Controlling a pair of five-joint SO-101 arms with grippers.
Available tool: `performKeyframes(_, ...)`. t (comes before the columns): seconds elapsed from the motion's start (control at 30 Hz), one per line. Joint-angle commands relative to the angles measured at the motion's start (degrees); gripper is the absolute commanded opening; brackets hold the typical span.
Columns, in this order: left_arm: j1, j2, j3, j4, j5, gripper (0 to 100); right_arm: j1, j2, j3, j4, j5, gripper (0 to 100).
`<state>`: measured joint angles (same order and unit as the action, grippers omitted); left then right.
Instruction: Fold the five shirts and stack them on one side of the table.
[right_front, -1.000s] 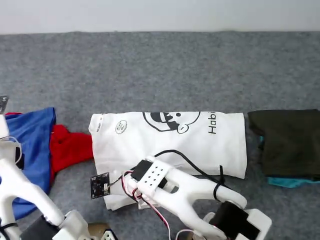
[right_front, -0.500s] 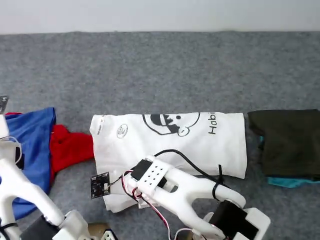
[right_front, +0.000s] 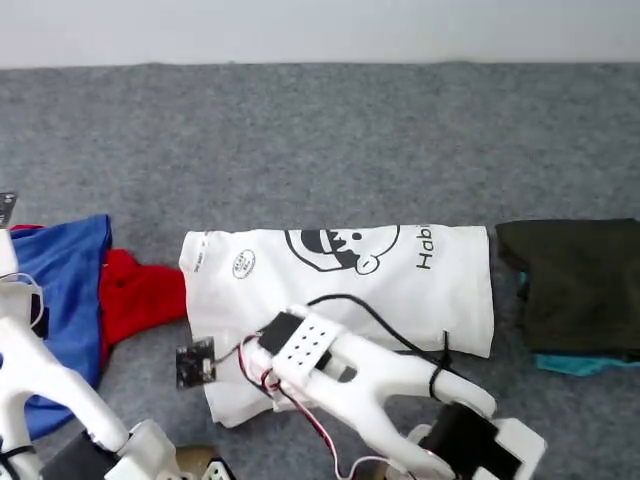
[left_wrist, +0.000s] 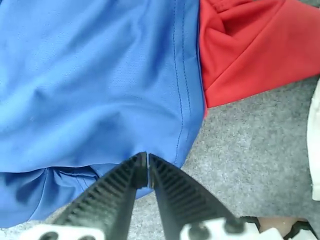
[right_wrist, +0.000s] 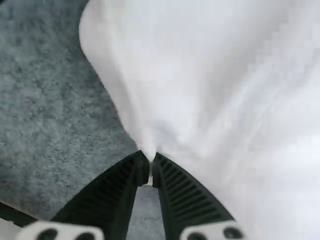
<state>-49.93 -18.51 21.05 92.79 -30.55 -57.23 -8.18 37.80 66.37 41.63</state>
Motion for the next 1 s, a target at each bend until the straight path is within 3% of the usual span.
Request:
performKeyframes(0.0, -0.26, -2.02, -0.31, -0.88, -0.44, 1, 3.65, -4.0, -6.15, 2.68, 0.18, 1.1)
performKeyframes(0.27, -0.18, -2.02, -0.31, -0.97, -0.44, 1, 10.77, -2.15, -13.01, 1.27, 0.18, 1.1)
performKeyframes(0.63, -0.18, -2.02, -0.31, -0.97, -0.44, 1, 13.14, 15.6, -28.66, 1.36, -6.42, 1.1)
performKeyframes(0.83, -0.18, -2.02, -0.22, -0.62, -0.44, 1, 17.8, 22.29, -34.11, 1.27, -7.03, 1.7)
performKeyframes(0.97, -0.18, -2.02, -0.22, -0.79, -0.44, 1, 21.05, 26.33, -38.33, 2.95, -13.36, 13.5)
